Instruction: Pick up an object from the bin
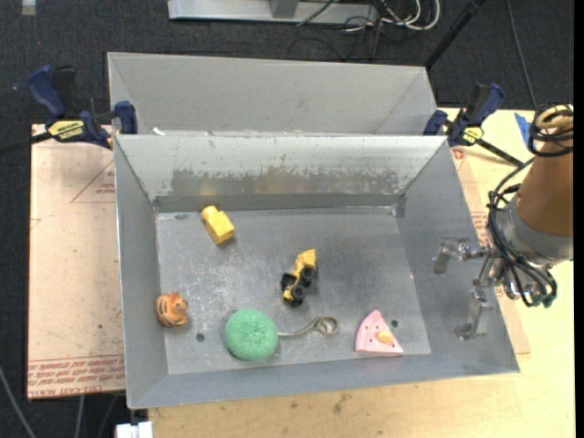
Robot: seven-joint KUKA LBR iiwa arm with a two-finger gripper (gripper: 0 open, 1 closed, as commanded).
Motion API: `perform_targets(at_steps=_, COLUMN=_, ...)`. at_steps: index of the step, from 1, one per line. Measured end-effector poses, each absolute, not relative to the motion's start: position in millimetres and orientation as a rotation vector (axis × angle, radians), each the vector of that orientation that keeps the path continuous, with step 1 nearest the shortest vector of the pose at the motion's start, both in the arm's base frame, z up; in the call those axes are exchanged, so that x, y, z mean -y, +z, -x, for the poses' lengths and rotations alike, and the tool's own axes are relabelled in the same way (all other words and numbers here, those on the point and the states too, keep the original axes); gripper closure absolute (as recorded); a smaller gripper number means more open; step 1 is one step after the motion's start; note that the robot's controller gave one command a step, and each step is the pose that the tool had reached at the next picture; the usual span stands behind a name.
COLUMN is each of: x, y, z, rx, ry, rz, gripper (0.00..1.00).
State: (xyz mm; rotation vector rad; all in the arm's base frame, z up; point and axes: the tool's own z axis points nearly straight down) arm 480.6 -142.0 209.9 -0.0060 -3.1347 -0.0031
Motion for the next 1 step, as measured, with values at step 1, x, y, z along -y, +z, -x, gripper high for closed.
perform_targets(at_steps=1, x=141.1, y=214.1, z=-482.4, rx=3.143, ry=0.0, rz=-0.001, gripper=0.0)
